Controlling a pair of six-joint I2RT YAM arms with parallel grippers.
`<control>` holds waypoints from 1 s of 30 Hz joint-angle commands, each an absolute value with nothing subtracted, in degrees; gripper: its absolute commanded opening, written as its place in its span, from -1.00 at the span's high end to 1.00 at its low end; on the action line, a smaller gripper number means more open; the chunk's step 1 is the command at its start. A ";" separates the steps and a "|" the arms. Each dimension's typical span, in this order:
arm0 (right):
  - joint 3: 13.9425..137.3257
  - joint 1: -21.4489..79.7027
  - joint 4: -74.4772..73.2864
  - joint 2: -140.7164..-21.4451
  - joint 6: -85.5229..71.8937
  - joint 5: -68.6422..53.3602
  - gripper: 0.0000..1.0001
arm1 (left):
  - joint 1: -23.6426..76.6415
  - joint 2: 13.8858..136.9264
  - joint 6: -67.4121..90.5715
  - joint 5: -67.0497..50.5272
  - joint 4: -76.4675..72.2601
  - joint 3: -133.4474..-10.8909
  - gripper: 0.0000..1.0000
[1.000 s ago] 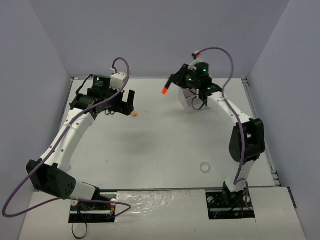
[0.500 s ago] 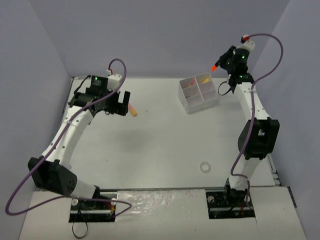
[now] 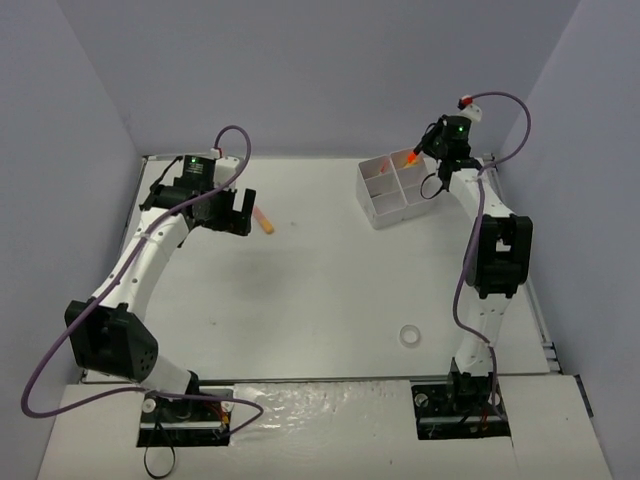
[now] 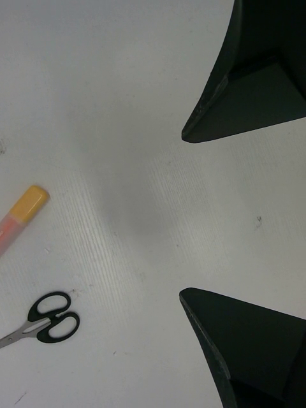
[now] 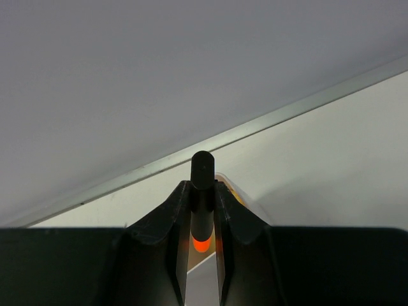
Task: Sort the stationery into containers
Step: Place the pen in the storage box, then pick up the pen from the center of the board.
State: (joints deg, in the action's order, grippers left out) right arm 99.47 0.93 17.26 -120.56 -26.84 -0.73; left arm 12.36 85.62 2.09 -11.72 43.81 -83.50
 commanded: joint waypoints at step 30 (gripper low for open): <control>84.34 7.82 23.88 -97.86 -15.60 0.95 -0.26 | 16.96 129.02 21.67 10.41 43.53 -114.98 -0.94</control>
